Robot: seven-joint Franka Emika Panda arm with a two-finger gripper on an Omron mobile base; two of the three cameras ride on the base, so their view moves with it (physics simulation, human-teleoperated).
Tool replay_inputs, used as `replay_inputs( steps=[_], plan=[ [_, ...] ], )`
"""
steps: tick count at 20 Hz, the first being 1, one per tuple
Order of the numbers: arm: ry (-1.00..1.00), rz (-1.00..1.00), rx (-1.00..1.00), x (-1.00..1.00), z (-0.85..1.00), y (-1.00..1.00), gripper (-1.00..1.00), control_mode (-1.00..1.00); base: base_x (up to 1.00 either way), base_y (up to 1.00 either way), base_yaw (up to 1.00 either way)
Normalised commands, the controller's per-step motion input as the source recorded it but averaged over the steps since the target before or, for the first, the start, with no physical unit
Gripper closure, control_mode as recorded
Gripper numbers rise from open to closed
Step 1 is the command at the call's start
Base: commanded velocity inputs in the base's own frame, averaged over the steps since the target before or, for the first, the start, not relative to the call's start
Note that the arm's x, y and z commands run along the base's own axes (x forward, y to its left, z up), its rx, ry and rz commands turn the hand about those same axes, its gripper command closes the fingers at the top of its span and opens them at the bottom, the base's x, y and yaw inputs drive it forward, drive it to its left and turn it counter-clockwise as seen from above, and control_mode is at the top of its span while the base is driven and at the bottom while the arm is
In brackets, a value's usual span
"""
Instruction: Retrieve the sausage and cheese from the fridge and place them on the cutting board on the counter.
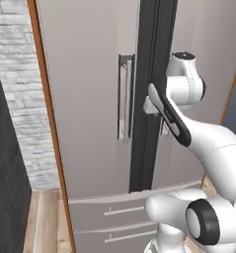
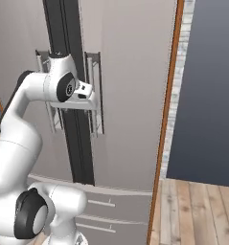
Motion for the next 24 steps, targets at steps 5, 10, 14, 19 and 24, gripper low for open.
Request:
replay_inputs(
  steps=[5,10,14,19,24],
  plan=[
    [0.0,0.0,0.0,0.0,0.0,0.0,-1.0,1.0,-0.47,0.4,0.0],
    [0.0,0.0,0.0,0.0,0.0,0.0,-1.0,1.0,-0.53,-0.1,0.0],
    [0.0,0.0,0.0,0.0,0.0,0.0,-1.0,1.0,-0.3,-0.35,0.0],
    [0.0,0.0,0.0,0.0,0.0,0.0,-1.0,1.0,-0.04,-0.2,0.0],
    [-0.2,0.0,-0.01,-0.25,-0.09,-0.16,-1.0,-1.0,0.0,-0.06,0.0]
  ],
)
